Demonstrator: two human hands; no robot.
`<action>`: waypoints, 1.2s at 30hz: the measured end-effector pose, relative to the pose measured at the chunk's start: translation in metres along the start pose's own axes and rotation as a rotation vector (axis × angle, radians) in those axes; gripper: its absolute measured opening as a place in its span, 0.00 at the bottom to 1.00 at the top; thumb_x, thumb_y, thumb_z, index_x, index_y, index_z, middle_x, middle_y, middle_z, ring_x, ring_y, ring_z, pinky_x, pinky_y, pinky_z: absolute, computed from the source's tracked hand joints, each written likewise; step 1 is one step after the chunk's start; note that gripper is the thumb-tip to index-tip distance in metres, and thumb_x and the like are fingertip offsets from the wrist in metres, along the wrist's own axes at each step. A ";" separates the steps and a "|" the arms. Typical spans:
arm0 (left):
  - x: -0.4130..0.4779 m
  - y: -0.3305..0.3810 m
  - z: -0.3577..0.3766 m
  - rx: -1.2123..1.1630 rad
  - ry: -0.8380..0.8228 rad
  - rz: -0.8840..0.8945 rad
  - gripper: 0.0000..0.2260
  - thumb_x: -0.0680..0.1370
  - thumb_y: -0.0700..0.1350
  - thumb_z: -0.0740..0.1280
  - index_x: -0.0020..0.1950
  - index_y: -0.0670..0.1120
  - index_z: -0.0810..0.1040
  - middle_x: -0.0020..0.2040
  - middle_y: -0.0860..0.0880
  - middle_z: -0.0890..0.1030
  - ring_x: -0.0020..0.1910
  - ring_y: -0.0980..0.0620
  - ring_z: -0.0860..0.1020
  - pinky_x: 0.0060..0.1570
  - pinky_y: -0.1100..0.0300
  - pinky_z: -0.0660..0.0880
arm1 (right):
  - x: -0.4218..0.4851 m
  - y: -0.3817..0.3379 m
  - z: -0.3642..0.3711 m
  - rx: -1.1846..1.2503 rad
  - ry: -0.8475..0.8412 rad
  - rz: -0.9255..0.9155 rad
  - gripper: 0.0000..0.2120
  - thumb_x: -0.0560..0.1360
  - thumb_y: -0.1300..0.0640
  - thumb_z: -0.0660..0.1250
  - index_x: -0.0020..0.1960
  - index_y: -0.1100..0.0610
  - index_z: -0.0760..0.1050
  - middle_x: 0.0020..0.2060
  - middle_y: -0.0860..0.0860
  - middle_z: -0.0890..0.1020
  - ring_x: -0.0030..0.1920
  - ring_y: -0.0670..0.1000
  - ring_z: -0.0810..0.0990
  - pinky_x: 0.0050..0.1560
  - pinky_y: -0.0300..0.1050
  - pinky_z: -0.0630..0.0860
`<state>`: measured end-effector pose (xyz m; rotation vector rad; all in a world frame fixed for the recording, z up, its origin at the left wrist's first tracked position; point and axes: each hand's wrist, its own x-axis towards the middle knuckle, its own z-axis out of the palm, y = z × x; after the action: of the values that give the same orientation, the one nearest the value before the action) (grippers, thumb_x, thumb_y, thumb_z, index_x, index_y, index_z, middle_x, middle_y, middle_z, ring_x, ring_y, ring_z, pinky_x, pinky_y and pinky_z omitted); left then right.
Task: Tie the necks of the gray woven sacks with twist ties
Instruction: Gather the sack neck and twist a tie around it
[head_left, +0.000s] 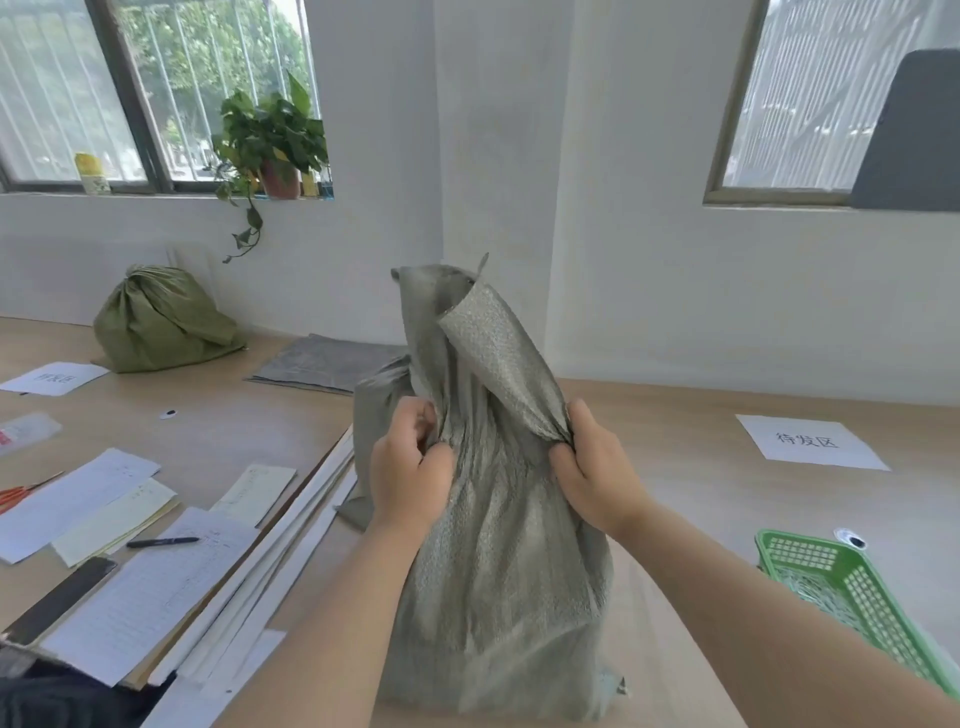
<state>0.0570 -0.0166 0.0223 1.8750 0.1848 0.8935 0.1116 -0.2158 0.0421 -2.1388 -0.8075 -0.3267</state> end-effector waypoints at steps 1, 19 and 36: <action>-0.005 0.009 0.012 -0.006 0.001 0.009 0.10 0.65 0.37 0.59 0.43 0.48 0.70 0.31 0.42 0.73 0.28 0.42 0.67 0.31 0.55 0.62 | -0.005 0.008 -0.013 0.004 0.000 0.021 0.08 0.75 0.64 0.57 0.44 0.55 0.58 0.32 0.48 0.68 0.33 0.51 0.65 0.36 0.53 0.61; -0.061 0.096 0.215 -0.056 -0.148 0.010 0.11 0.68 0.26 0.57 0.40 0.41 0.62 0.34 0.51 0.61 0.31 0.56 0.59 0.32 0.60 0.57 | -0.061 0.132 -0.167 0.076 -0.101 0.285 0.10 0.84 0.56 0.56 0.54 0.64 0.63 0.47 0.62 0.75 0.47 0.61 0.75 0.46 0.53 0.71; -0.038 0.053 0.277 -0.352 -0.647 -0.441 0.18 0.69 0.48 0.79 0.58 0.52 0.81 0.52 0.54 0.86 0.53 0.55 0.84 0.55 0.55 0.80 | -0.030 0.171 -0.134 0.258 0.100 0.501 0.10 0.78 0.53 0.62 0.59 0.50 0.74 0.53 0.48 0.83 0.55 0.50 0.81 0.60 0.55 0.77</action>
<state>0.1970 -0.2615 -0.0124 1.6073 0.0318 -0.0036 0.2046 -0.4119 0.0112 -1.9791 -0.2233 -0.0603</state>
